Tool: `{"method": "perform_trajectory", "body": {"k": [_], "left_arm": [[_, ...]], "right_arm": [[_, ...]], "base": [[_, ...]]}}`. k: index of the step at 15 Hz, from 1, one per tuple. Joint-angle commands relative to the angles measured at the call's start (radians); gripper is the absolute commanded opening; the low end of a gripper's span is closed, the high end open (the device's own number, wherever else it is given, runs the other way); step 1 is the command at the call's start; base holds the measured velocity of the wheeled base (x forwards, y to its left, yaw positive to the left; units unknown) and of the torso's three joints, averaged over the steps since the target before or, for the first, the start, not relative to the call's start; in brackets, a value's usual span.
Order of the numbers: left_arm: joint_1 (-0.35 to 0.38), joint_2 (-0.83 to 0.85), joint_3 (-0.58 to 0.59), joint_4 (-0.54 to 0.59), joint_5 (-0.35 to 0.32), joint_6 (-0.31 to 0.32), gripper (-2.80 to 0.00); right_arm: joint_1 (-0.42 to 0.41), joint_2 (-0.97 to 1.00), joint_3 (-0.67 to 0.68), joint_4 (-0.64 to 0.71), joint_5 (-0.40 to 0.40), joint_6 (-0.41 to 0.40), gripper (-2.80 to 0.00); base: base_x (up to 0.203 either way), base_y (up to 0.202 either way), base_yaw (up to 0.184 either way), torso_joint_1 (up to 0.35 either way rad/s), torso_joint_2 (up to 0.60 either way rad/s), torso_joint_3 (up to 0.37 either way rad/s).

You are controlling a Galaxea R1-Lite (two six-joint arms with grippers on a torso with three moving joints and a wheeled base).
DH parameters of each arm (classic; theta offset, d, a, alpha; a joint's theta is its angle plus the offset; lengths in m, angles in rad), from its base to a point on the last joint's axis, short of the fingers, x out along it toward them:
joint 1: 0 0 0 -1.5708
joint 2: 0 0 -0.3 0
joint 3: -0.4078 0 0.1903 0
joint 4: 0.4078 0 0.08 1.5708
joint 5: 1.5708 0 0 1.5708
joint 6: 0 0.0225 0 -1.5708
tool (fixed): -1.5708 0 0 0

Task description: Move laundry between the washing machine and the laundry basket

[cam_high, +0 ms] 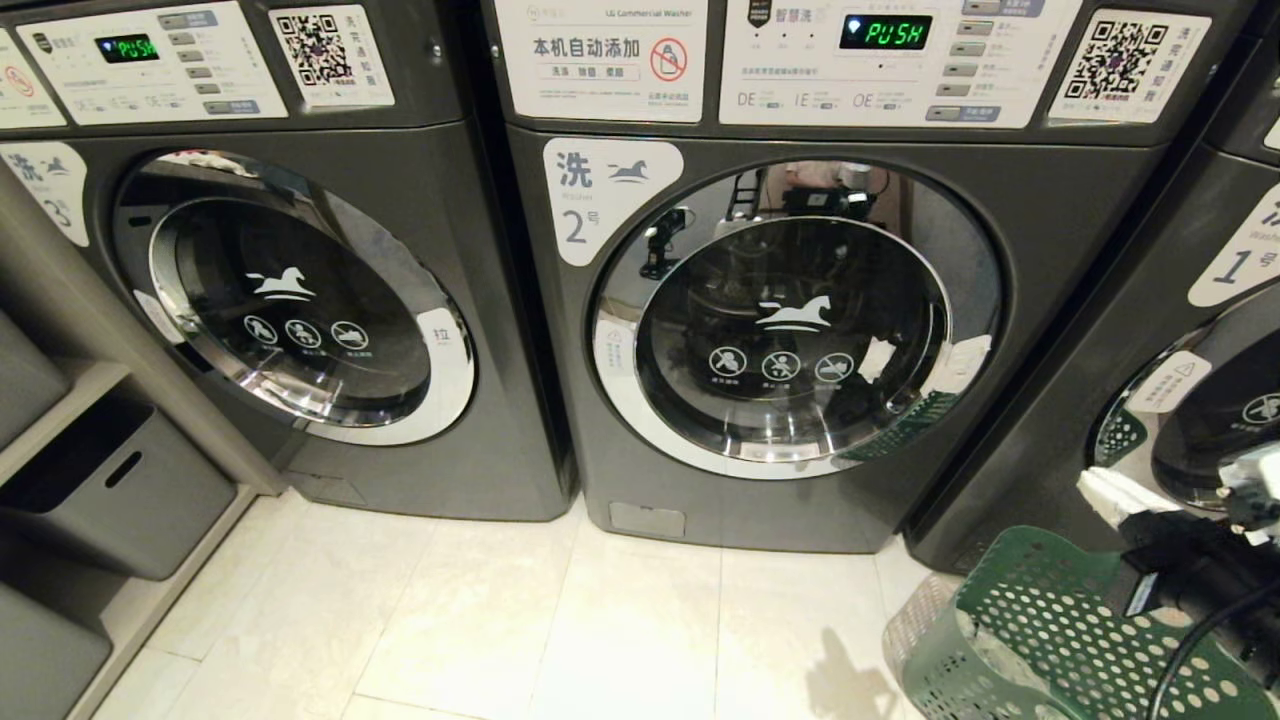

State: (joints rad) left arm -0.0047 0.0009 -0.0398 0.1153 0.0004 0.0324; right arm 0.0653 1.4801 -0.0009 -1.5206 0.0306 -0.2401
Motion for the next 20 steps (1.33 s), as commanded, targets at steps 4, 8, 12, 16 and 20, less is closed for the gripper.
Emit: {"method": "perform_trajectory", "body": {"k": [4,8,12,16,20], "left_arm": [[0.0,-0.002,0.0,0.001,0.0,0.0,-2.8],[0.0,-0.002,0.0,0.001,0.001,0.0,-2.8],[0.0,-0.002,0.0,0.001,0.0,0.0,-2.8],[0.0,-0.002,0.0,0.0,0.001,0.0,-2.8],[0.0,-0.002,0.0,0.0,0.001,0.0,-2.8]], "right_arm": [[0.001,-0.38,0.001,0.204,-0.004,-0.035,-2.8],[-0.002,-0.786,0.001,0.726,-0.005,-0.036,-2.8],[-0.014,-1.156,-0.004,1.276,0.022,-0.03,-2.8],[-0.051,-1.462,-0.037,1.586,0.034,0.023,-2.8],[-0.062,-1.48,0.002,1.523,0.023,0.114,-2.8]], "base": [[0.0,0.0,0.0,0.0,0.0,0.0],[0.0,0.0,0.0,0.0,0.0,0.0],[0.0,0.0,0.0,0.0,0.0,0.0],[0.0,0.0,0.0,0.0,0.0,0.0],[0.0,0.0,0.0,0.0,0.0,0.0]]}}
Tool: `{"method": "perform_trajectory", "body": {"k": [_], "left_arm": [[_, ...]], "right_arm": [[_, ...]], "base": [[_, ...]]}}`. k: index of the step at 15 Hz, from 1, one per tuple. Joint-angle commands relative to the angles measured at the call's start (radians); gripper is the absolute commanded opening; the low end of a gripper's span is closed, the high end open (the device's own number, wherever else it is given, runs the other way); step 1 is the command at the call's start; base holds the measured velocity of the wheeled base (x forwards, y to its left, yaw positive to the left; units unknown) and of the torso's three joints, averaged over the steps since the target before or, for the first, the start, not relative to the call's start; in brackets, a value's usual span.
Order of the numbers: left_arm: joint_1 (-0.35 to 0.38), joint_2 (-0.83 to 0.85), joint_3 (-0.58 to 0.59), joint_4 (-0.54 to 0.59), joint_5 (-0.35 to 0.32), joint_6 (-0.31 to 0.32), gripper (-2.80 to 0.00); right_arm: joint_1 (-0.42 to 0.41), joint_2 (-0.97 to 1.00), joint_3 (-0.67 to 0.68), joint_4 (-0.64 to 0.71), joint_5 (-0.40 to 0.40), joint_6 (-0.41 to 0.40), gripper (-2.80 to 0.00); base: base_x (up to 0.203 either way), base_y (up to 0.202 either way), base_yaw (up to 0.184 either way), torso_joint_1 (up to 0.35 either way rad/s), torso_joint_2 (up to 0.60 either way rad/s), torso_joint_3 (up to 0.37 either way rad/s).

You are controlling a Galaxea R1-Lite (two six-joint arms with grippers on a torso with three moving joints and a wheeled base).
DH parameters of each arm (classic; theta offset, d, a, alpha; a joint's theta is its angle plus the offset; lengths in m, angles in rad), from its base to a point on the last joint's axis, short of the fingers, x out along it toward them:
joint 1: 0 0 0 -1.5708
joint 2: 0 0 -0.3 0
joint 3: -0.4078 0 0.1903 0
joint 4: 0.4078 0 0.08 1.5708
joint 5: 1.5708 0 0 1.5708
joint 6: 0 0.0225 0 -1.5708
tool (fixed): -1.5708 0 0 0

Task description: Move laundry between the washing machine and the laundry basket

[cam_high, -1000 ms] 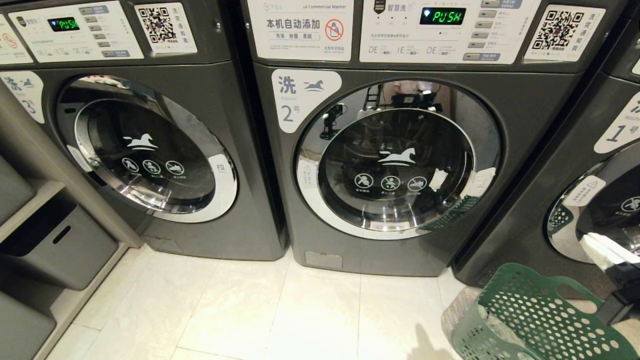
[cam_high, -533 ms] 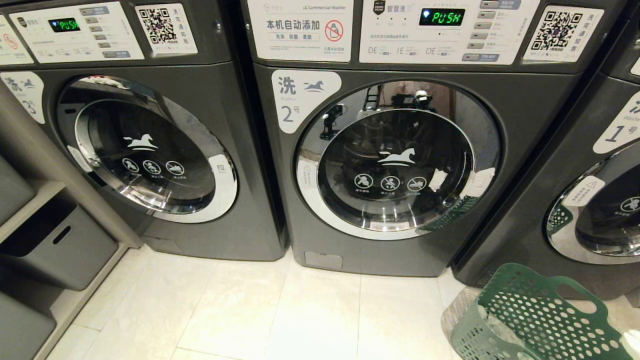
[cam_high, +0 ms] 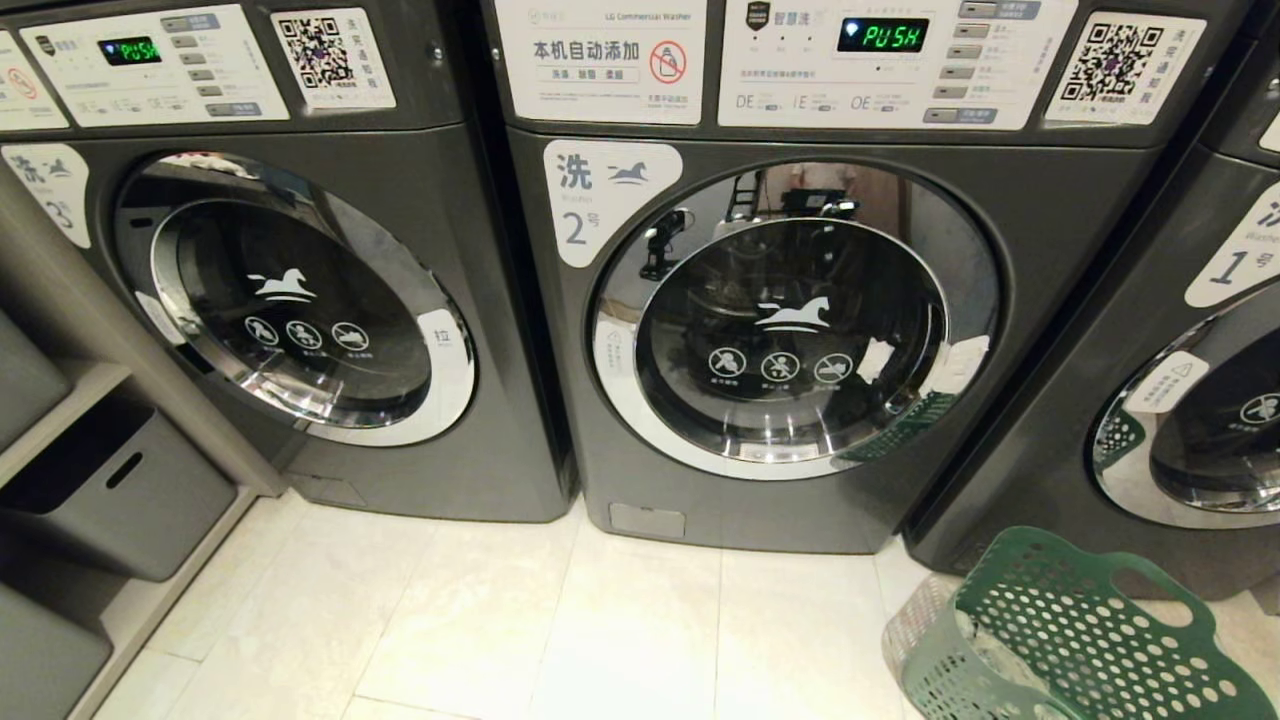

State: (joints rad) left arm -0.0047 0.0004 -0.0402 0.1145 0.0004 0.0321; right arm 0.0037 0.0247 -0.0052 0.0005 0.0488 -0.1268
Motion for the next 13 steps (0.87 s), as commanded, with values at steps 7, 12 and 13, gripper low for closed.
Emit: {"method": "perform_trajectory", "body": {"k": [7,12,13], "left_arm": [[0.0,-0.002,0.0,0.001,0.001,0.0,-2.8],[0.0,-0.002,0.0,0.001,0.001,0.0,-2.8],[0.0,-0.002,0.0,0.001,0.001,0.0,-2.8]], "right_arm": [[-0.001,-0.025,0.007,-0.001,-0.027,0.007,-2.8],[-0.001,-0.025,0.005,0.0,-0.037,0.126,-2.8],[-0.001,-0.025,0.005,-0.001,-0.044,0.131,-2.8]], "base": [[0.0,0.0,0.0,0.0,0.0,0.0],[0.0,0.0,0.0,0.0,0.0,0.0],[0.0,0.0,0.0,0.0,0.0,0.0]]}}
